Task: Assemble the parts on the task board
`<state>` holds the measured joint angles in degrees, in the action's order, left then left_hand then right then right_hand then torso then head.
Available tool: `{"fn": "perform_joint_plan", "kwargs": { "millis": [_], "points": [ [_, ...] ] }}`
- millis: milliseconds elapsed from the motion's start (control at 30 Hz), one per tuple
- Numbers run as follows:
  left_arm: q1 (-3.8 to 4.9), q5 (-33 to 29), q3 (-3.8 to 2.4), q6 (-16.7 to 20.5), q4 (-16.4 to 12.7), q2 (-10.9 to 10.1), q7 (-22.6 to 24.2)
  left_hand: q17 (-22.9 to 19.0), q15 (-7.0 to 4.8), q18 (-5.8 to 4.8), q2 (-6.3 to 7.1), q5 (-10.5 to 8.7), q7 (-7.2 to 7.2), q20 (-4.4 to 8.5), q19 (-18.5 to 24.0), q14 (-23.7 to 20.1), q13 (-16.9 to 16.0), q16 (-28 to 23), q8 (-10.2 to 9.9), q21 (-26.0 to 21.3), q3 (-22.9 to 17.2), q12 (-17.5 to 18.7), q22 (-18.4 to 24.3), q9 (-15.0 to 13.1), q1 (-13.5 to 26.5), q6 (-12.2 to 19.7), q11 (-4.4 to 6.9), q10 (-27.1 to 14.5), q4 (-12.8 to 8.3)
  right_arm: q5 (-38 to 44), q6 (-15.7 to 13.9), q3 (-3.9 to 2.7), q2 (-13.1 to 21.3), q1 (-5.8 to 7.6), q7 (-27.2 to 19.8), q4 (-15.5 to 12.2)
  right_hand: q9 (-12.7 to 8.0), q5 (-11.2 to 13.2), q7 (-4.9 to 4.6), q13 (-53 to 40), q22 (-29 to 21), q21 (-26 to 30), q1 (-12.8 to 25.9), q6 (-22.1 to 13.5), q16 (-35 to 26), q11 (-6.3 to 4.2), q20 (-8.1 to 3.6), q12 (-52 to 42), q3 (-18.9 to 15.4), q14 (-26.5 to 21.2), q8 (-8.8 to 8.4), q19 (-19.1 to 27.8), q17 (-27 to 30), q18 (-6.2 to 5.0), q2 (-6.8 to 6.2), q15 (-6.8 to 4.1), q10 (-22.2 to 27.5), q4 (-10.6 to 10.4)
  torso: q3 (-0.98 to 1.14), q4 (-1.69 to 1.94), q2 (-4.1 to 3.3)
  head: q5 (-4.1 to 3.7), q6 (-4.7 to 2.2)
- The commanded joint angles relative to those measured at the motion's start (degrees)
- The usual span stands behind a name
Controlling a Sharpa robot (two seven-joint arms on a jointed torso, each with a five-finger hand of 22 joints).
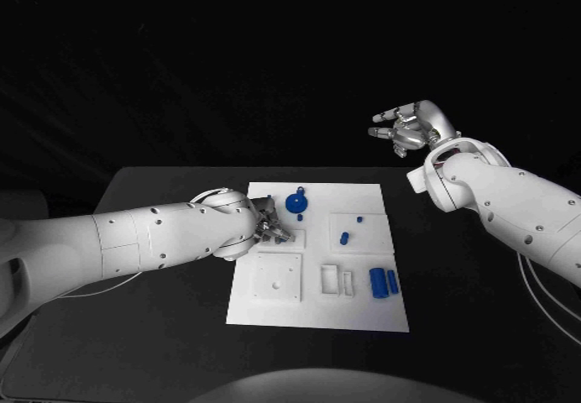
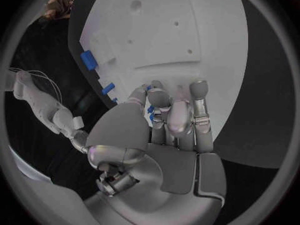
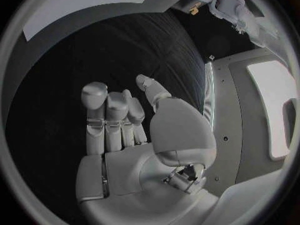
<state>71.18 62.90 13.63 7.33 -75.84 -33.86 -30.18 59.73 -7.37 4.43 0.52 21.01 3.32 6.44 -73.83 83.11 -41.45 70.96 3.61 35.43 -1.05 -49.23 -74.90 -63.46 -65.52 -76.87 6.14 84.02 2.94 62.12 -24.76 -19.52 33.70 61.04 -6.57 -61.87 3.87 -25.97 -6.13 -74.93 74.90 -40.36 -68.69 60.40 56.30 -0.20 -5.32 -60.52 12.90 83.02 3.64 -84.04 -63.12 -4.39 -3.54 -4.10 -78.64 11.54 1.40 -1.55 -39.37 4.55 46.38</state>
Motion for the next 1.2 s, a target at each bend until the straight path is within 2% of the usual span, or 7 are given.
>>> {"fn": "perform_joint_plan", "kwargs": {
  "millis": [33, 200, 533, 667, 733, 1000, 1200],
  "points": [
    [-0.29, 0.4, 0.14, -0.3, -0.5, 0.1, 0.7, 0.0, -0.14, -0.11, 0.40, -1.51, 0.23, -0.51, 0.0, 0.0, 0.0, 0.2, 0.3, -0.2, 0.2, -0.3, -1.3, -0.1, -0.3, -0.1, 0.15, 2.5, 0.8, -0.1, 0.2, -0.02, 0.0, -0.04, -0.2, 0.0, 0.1, -0.1, 0.00, -3.4, 2.9, 0.0, 0.3, -0.4, -0.1, -0.14, -0.10, 0.0, -0.3, 0.3, -0.05, -3.1, 0.0, -0.91, -0.03, -0.16, 0.1, -0.1, 0.01, 0.00, 0.01, 0.00, -0.07],
    [-0.30, 0.6, 0.14, 0.1, -0.6, -0.2, 0.7, 0.0, -0.11, 0.00, 1.18, -4.71, 0.21, -0.64, -0.1, 0.0, 0.1, 0.2, 0.3, -0.1, 0.1, -0.4, -1.3, -0.4, -0.3, -0.4, 0.09, 2.5, 2.4, -0.2, 0.3, -0.02, 0.0, -0.08, -0.2, 0.0, 0.1, -0.1, 0.00, -3.4, 2.9, 0.0, 0.3, -0.4, -0.1, -0.14, -0.10, 0.0, -0.3, 0.3, -0.05, -3.1, 0.0, -0.91, -0.03, -0.16, 0.1, -0.1, 0.01, -0.01, 0.01, 0.03, -0.10],
    [-0.30, 0.9, 0.12, 0.5, -0.8, -0.7, 0.7, -0.1, -0.01, 0.64, 5.60, -11.77, 0.10, -1.25, 0.0, 0.0, 0.5, 0.2, 0.3, -0.1, -2.8, -0.5, -1.3, -1.3, -0.6, -1.2, -0.02, 2.5, 9.8, -0.2, 0.2, -0.02, 0.1, -0.16, -0.2, 0.1, 0.0, -0.1, -0.02, -3.4, 2.9, 0.0, 0.3, -0.5, -0.1, -0.14, -0.12, 0.0, -0.3, 0.3, -0.06, -3.1, 0.0, -0.92, 0.02, -0.17, 0.0, -0.1, -0.01, 0.01, 0.01, -0.10, -0.21],
    [-0.29, 0.9, 0.06, 0.7, -1.2, -0.9, 0.8, -0.1, 0.00, 0.72, 8.85, -18.01, 0.07, -1.30, 0.0, 0.0, 0.5, 0.2, 0.2, -0.1, -2.8, -0.6, -1.3, -1.1, 0.7, -1.7, -0.08, 2.5, 13.8, -0.2, 0.2, -0.02, 0.1, -0.21, -0.2, 0.1, 0.0, -0.1, -0.02, -3.4, 2.9, 0.0, 0.3, -0.5, -0.1, -0.14, -0.12, 0.0, -0.3, 0.3, -0.06, -3.1, 0.0, -0.92, 0.02, -0.17, 0.0, -0.1, 0.00, 0.00, 0.02, -0.04, -0.31],
    [-0.29, 0.9, 0.01, 0.8, -1.3, -1.0, 0.8, 0.1, -0.13, 0.67, 10.51, -18.19, 0.16, -1.15, 0.0, 0.0, 0.4, 0.3, 0.2, 0.0, -1.3, -0.7, -1.3, -0.9, 2.7, -1.8, 0.02, 2.6, 14.0, -0.3, 0.3, -0.02, 0.1, -0.24, -0.2, 0.2, 0.0, -0.1, -0.02, -3.4, 2.9, 0.0, 0.3, -0.5, -0.1, -0.14, -0.12, 0.0, -0.3, 0.3, -0.06, -3.1, 0.0, -0.92, 0.02, -0.17, 0.0, -0.1, 0.02, 0.01, 0.02, -0.08, -0.43],
    [-0.19, 0.7, -0.78, 1.3, -1.9, -1.6, 0.8, 0.3, -0.27, 0.36, 9.99, -18.17, 0.20, -0.79, 0.0, 0.0, 0.1, 0.4, 0.2, 0.1, 3.2, -0.9, -1.3, -0.5, 4.3, -1.6, 0.09, 2.6, 14.0, -0.4, 0.3, -0.02, 0.0, -0.59, -0.3, 0.3, 0.1, -0.2, -0.02, -3.4, 2.9, 0.0, 0.3, -0.5, 0.0, -0.14, -0.12, 0.0, -0.4, 0.3, -0.05, -3.1, 0.0, -0.93, 0.07, -0.17, 0.0, -0.2, 0.05, -0.05, 0.02, -0.09, -0.62],
    [-0.15, 0.3, -3.46, 1.0, -2.4, -2.2, 0.4, 0.0, -0.25, 0.25, 10.42, -18.15, 0.12, -0.65, 0.3, -0.2, -0.2, 0.1, 0.2, -0.6, 4.0, -0.9, -1.1, -0.3, 4.7, -1.4, -0.01, 2.5, 14.1, -0.5, 0.4, -0.02, 0.1, -0.74, -0.3, 0.3, 0.1, -0.2, -0.02, -3.4, 2.9, 0.0, 0.3, -0.5, 0.0, -0.14, -0.12, 0.0, -0.4, 0.3, -0.05, -3.1, 0.0, -0.93, 0.07, -0.17, 0.0, -0.2, 0.00, -0.01, -0.02, 0.00, -1.01]
  ]
}}
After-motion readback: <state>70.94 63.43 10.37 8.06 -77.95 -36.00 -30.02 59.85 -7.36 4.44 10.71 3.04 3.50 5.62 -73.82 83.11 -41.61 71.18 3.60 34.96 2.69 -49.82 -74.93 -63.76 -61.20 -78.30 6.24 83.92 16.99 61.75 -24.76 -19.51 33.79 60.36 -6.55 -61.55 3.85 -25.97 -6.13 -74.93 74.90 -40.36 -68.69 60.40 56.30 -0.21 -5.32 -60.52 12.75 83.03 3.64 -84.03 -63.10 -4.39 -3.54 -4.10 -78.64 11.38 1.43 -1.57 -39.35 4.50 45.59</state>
